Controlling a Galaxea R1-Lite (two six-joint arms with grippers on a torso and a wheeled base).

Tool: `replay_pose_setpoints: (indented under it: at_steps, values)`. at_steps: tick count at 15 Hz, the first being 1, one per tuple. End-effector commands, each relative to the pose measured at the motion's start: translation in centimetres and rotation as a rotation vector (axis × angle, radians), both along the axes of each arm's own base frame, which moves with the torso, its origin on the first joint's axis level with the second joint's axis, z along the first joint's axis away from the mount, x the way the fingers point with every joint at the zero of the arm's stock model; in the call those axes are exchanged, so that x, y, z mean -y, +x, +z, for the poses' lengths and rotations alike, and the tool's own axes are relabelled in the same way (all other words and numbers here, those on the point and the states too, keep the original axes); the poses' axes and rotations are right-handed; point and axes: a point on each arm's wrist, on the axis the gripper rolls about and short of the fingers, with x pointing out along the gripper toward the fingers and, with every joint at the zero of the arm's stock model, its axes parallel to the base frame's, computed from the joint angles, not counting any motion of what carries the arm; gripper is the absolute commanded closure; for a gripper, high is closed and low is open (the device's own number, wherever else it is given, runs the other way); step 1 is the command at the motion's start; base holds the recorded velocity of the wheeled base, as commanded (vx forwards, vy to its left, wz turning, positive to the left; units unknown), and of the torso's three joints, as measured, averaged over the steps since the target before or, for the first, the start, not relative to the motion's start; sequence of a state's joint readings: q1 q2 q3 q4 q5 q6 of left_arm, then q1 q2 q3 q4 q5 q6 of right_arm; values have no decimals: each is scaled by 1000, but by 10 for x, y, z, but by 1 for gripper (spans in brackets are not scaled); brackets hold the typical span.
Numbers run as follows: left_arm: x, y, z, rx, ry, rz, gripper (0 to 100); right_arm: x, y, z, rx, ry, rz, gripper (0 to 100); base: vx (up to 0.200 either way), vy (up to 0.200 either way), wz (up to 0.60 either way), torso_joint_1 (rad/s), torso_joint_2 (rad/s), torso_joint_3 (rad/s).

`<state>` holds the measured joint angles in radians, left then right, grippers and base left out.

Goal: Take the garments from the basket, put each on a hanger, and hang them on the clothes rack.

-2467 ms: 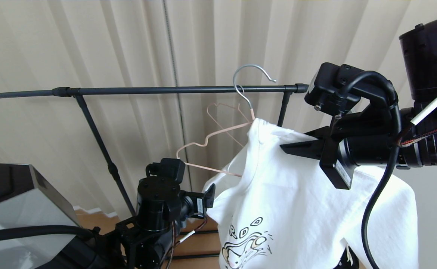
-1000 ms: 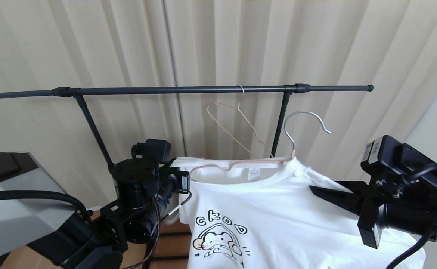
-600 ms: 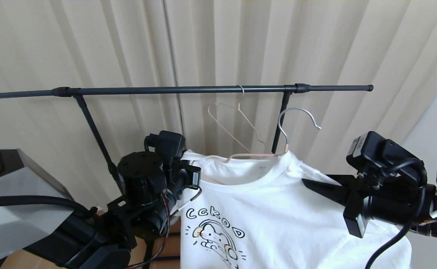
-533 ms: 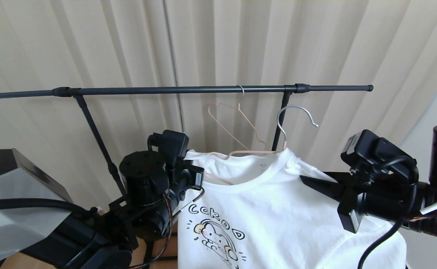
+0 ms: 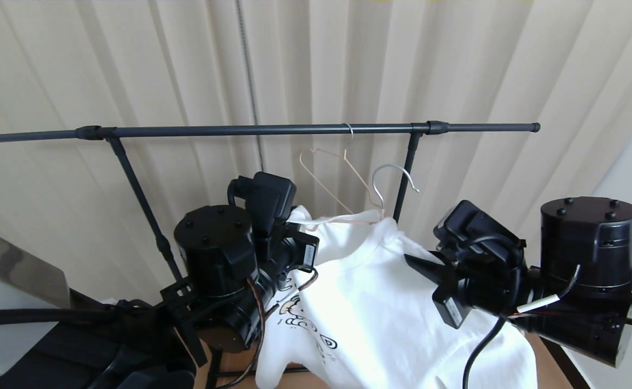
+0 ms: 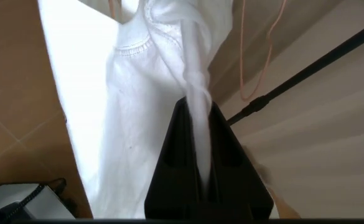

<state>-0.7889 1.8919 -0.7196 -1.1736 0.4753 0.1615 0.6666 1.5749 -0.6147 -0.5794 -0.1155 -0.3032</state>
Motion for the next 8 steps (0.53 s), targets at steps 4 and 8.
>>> replay_pose_setpoints:
  at_steps: [4,8]
  values:
    - [8,-16,11,12,-11,-51,100,-31,14,-37,7,-27,-26,100,0,0,0,0,0,0]
    - [12,-23,18,25,-28,-74,100,-46,25,-52,61,56,-23,100,0,0,0,0,0,0]
